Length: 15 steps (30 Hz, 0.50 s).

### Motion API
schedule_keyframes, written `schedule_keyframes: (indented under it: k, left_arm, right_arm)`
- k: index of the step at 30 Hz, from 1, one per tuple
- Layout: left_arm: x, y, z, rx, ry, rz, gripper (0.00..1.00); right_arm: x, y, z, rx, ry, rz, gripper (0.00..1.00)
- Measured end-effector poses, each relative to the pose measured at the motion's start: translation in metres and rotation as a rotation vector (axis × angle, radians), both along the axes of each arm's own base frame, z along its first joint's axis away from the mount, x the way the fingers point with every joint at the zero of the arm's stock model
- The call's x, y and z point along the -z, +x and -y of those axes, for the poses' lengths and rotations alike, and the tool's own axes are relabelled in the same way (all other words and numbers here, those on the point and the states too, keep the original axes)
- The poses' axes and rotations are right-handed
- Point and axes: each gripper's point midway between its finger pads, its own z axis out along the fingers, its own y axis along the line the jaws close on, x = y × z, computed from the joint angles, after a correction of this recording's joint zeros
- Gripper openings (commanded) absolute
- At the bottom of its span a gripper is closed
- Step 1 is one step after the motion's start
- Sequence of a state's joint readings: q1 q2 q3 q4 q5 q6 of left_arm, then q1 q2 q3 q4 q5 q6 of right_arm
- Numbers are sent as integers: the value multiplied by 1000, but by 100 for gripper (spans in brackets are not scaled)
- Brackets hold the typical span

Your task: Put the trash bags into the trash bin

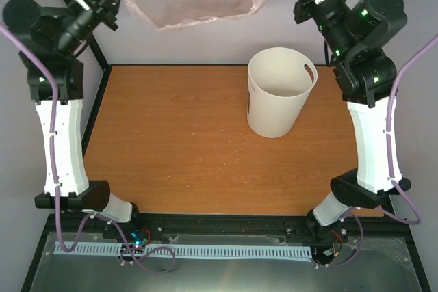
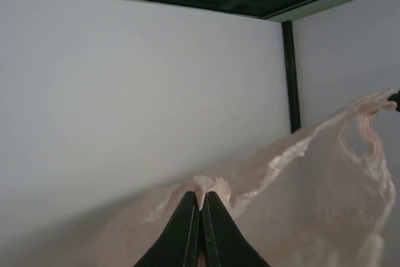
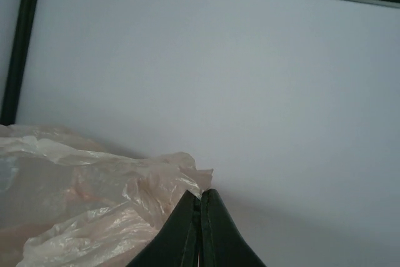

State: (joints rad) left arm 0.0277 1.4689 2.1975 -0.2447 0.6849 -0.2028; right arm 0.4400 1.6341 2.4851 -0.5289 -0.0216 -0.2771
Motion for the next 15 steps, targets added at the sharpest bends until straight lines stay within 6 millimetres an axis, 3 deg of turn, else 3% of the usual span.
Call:
schedule_keyframes:
  k: [6, 15]
  left_arm:
    - [20, 18, 47, 135, 5, -61, 1]
    - [39, 15, 121, 299, 56, -65, 1]
  right_arm:
    - [-9, -14, 30, 111, -19, 46, 3]
    - [-21, -48, 66, 226, -62, 117, 3]
